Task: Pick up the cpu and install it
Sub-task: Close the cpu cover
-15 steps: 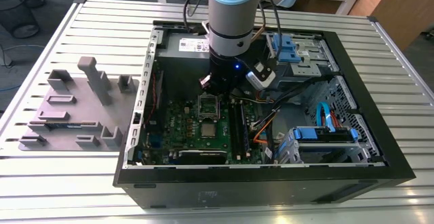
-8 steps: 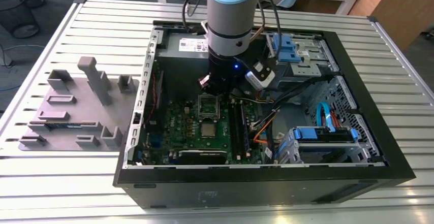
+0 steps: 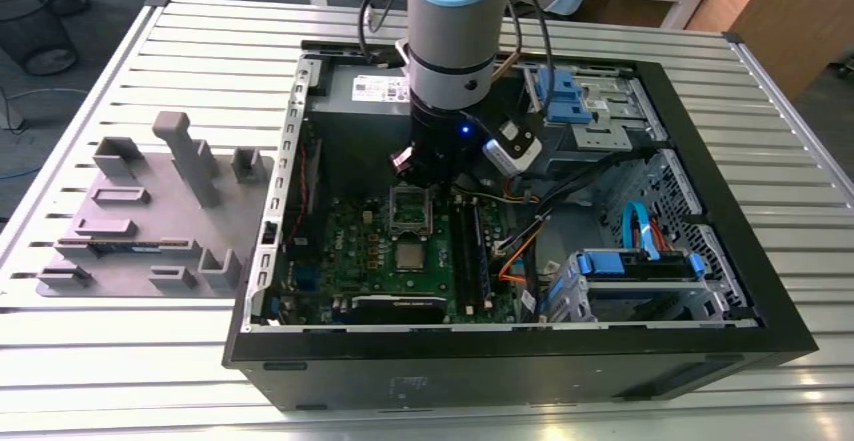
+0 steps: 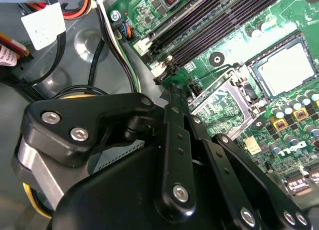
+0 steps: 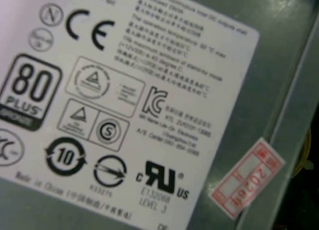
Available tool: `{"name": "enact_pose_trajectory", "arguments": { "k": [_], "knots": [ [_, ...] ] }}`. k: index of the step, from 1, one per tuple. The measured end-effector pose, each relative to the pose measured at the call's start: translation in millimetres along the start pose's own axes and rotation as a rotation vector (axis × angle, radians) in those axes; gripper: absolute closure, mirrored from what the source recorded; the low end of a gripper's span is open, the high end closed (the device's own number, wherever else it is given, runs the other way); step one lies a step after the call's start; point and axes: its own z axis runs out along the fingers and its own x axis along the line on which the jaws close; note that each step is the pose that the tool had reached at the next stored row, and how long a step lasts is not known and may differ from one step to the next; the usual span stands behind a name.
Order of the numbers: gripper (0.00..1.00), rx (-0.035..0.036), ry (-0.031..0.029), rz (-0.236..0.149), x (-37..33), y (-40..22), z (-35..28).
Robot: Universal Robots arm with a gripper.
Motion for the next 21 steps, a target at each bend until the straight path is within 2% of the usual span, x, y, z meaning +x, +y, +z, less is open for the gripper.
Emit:
{"name": "enact_pose_trajectory", "arguments": {
  "k": [9, 17, 21],
  "knots": [
    [0.89, -0.0019, 0.0002, -0.022, 1.2, -3.9, -7.0],
    [0.89, -0.0024, 0.0003, -0.028, 1.3, -4.3, -7.6],
    [0.89, -0.0033, 0.0004, -0.035, 1.4, -5.2, -10.4]
  ]
}}
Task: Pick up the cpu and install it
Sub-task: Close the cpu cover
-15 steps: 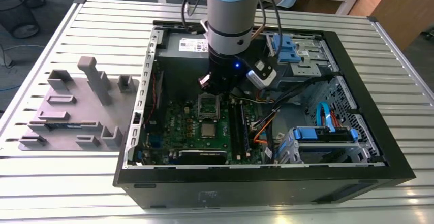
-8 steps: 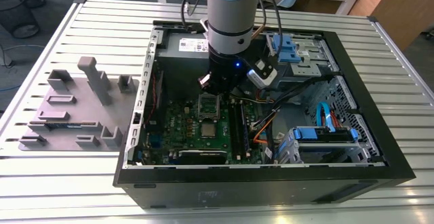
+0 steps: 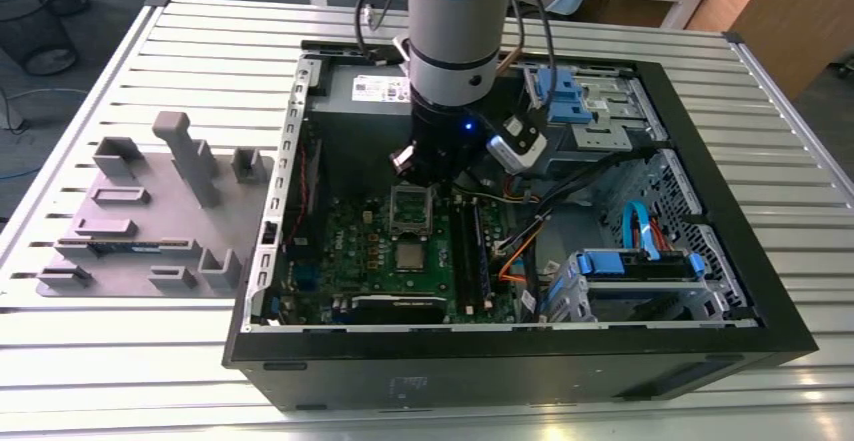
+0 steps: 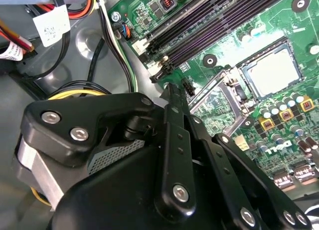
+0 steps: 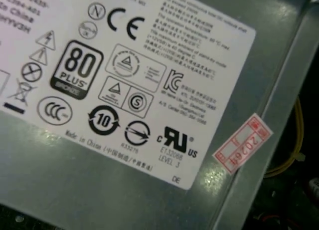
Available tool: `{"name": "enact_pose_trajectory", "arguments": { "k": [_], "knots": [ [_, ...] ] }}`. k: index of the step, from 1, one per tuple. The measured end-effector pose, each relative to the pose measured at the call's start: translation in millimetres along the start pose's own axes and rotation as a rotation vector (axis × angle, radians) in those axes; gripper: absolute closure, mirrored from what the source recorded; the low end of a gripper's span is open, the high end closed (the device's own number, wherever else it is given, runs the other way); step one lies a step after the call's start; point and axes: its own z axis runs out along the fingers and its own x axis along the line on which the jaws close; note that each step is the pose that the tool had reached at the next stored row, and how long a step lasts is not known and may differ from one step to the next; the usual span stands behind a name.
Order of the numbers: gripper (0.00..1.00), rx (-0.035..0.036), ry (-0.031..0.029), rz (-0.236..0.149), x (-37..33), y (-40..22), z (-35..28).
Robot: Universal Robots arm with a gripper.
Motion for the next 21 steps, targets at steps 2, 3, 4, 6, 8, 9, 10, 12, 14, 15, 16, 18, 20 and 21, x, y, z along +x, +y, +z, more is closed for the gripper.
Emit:
{"name": "enact_pose_trajectory", "arguments": {
  "k": [2, 3, 4, 6, 8, 9, 10, 12, 14, 15, 16, 18, 20, 21],
  "knots": [
    [0.89, -0.0009, -0.0003, -0.003, 0.1, -0.5, -2.1],
    [0.89, -0.0012, -0.0003, -0.004, 0.1, -0.7, -3.2],
    [0.89, -0.0013, -0.0003, -0.005, 0.2, -1.0, -4.3],
    [0.89, -0.0016, -0.0006, -0.008, 0.7, -2.2, -5.0],
    [0.89, -0.0016, -0.0006, -0.009, 0.8, -2.3, -5.1],
    [0.89, -0.0015, -0.0005, -0.009, 0.8, -2.3, -5.1],
    [0.89, -0.0013, -0.0004, -0.009, 0.8, -2.3, -5.1],
    [0.89, -0.0012, -0.0004, -0.009, 0.8, -2.3, -5.1],
    [0.89, -0.0016, -0.0002, -0.015, 0.8, -2.3, -5.1],
    [0.89, -0.0020, 0.0000, -0.022, 0.8, -2.3, -5.1],
    [0.89, -0.0024, 0.0001, -0.028, 0.8, -2.4, -5.2],
    [0.89, -0.0031, 0.0005, -0.038, 0.8, -2.4, -5.7],
    [0.89, -0.0036, 0.0008, -0.045, 0.8, -2.4, -6.5],
    [0.89, -0.0040, 0.0006, -0.048, 0.7, -2.4, -7.0]
  ]
}}
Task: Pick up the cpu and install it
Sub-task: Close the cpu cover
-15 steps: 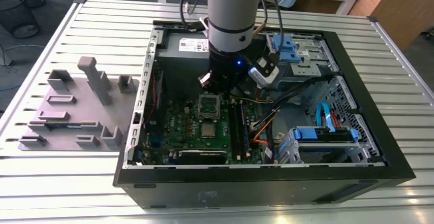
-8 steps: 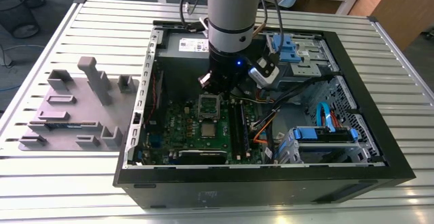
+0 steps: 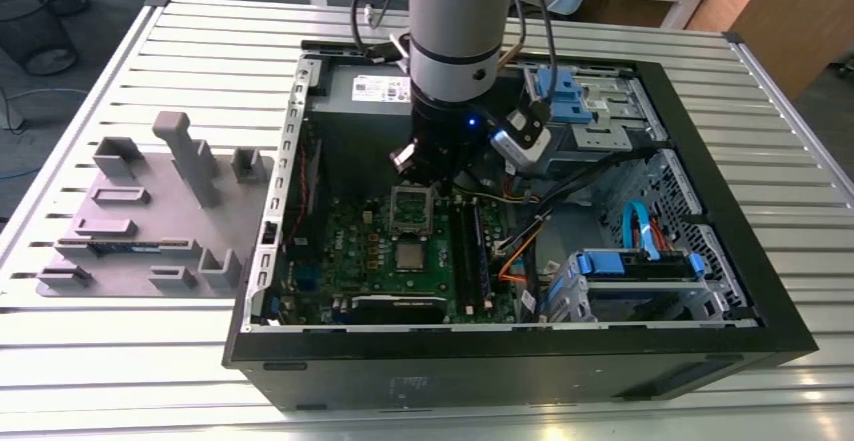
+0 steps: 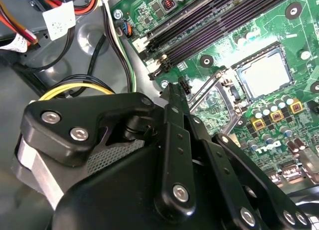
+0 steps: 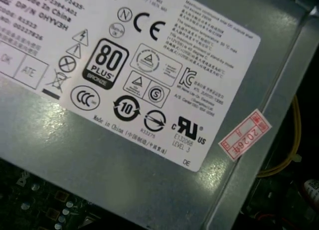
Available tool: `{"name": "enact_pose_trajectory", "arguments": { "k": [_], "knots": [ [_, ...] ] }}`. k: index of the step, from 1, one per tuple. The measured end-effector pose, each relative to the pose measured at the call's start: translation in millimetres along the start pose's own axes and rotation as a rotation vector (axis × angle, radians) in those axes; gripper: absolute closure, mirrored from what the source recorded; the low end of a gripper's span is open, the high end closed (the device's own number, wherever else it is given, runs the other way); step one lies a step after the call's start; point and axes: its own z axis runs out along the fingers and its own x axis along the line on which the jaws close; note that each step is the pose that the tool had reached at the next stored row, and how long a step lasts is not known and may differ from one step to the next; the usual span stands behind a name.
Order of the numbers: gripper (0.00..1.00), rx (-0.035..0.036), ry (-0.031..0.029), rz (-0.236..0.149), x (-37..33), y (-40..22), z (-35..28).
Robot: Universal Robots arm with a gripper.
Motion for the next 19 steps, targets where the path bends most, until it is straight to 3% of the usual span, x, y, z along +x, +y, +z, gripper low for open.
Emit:
{"name": "enact_pose_trajectory", "arguments": {
  "k": [19],
  "knots": [
    [0.89, 0.0017, 0.0014, -0.020, 0.1, 0.3, -4.9]
  ]
}}
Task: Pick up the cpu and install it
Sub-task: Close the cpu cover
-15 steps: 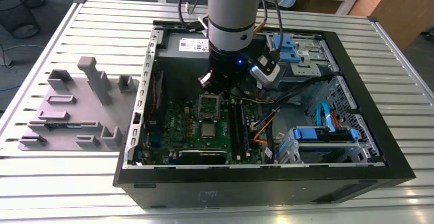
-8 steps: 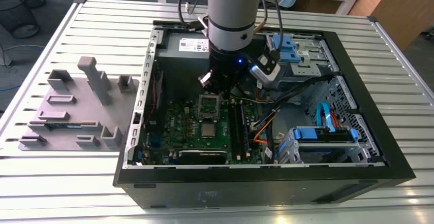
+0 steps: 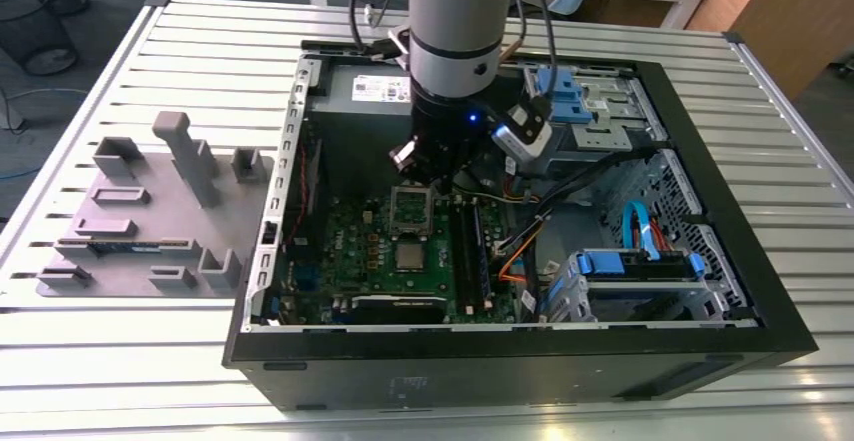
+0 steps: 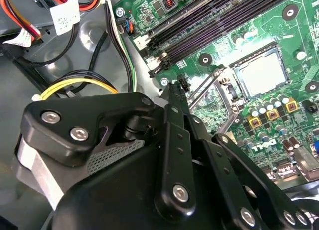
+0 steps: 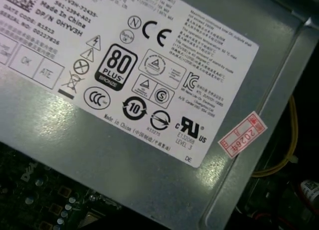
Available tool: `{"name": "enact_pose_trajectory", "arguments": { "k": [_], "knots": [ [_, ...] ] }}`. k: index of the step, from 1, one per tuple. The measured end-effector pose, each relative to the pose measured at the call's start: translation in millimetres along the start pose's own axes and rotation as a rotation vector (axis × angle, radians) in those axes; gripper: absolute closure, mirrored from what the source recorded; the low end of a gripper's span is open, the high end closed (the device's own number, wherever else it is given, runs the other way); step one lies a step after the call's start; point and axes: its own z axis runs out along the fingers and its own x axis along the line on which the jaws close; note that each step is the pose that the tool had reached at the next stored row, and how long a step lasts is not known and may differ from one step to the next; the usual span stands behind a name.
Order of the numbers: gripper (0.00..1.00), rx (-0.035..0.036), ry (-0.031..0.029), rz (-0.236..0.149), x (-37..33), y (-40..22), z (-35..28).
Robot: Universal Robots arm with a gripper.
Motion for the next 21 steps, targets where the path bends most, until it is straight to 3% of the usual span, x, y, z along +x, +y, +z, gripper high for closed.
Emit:
{"name": "enact_pose_trajectory", "arguments": {
  "k": [10, 21],
  "knots": [
    [0.89, 0.0015, 0.0014, -0.017, 0.8, 0.4, -0.3],
    [0.89, 0.0006, -0.0050, -0.074, 4.5, 1.7, -2.2]
  ]
}}
